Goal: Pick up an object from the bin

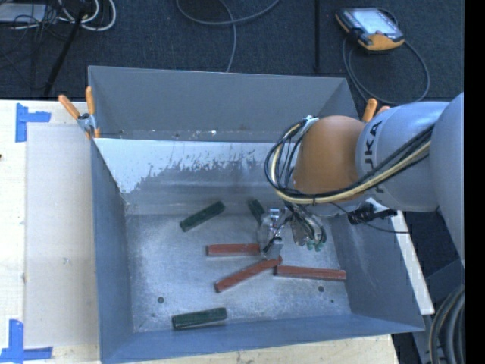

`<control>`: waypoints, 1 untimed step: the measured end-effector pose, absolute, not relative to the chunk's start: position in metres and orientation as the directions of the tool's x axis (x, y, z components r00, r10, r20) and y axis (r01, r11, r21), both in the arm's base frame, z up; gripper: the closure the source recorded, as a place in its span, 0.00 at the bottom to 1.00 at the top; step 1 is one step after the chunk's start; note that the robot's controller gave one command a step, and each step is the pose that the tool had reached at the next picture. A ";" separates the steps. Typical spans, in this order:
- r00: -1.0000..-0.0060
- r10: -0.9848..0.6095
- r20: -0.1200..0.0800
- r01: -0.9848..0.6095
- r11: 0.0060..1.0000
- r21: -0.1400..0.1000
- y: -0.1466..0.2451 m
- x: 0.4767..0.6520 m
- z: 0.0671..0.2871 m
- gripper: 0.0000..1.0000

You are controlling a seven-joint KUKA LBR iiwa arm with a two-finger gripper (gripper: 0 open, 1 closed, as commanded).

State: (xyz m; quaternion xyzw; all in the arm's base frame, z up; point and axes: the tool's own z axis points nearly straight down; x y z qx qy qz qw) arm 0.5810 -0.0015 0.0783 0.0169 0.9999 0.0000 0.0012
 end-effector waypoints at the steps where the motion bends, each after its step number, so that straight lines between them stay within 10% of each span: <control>1: -0.999 0.035 -0.002 0.035 0.999 0.001 -0.001 0.580 0.077 0.00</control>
Offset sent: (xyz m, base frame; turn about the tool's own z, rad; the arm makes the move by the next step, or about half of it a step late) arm 0.0000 0.0000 0.0000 0.0000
